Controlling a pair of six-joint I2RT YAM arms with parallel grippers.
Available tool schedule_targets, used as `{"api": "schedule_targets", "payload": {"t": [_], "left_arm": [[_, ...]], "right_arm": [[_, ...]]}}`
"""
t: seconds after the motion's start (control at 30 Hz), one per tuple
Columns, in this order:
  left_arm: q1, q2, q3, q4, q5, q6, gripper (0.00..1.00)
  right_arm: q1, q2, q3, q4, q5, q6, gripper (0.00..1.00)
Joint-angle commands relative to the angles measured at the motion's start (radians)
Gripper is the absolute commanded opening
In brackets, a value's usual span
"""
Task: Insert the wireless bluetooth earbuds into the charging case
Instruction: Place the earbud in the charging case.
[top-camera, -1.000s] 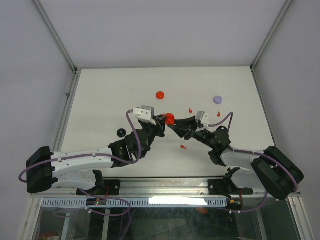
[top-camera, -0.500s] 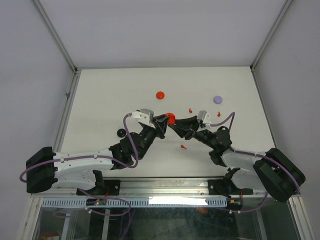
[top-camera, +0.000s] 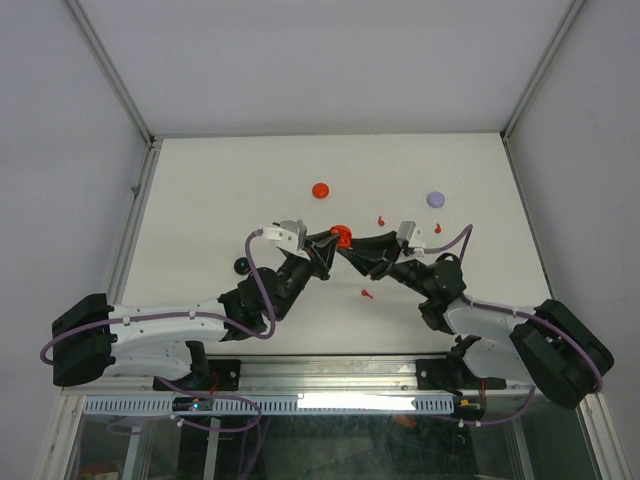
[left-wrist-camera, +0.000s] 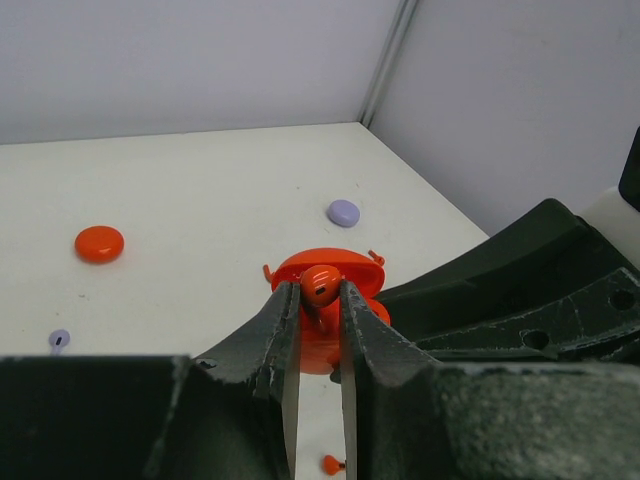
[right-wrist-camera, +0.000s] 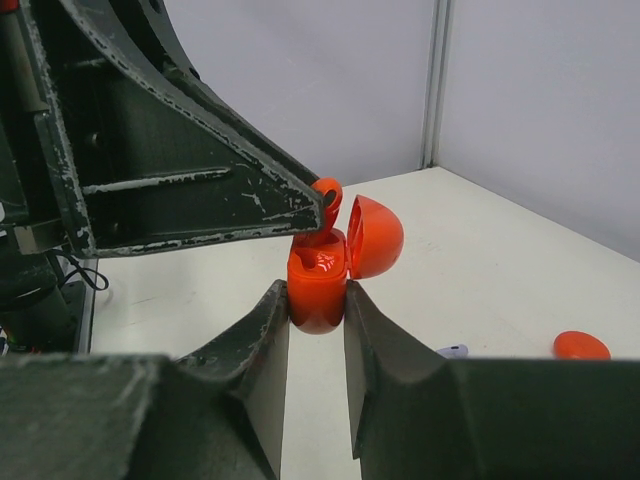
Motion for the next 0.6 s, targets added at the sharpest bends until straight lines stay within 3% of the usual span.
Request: {"api": "schedule_targets", "payload": {"t": [0.0,0.57], "left_arm": [[-0.010,-0.018,-0.023,0.046,0.053,0.010,0.18],[-0.011,-0.061,-0.052,-0.028,0.116,-0.052,0.21]], "right_arm": [[0.003,-0.024,0.036,0.051,0.016,0.003,0.00],[-0.002,-0.044,0.023,0.053,0.033,-0.015,0.00]]}}
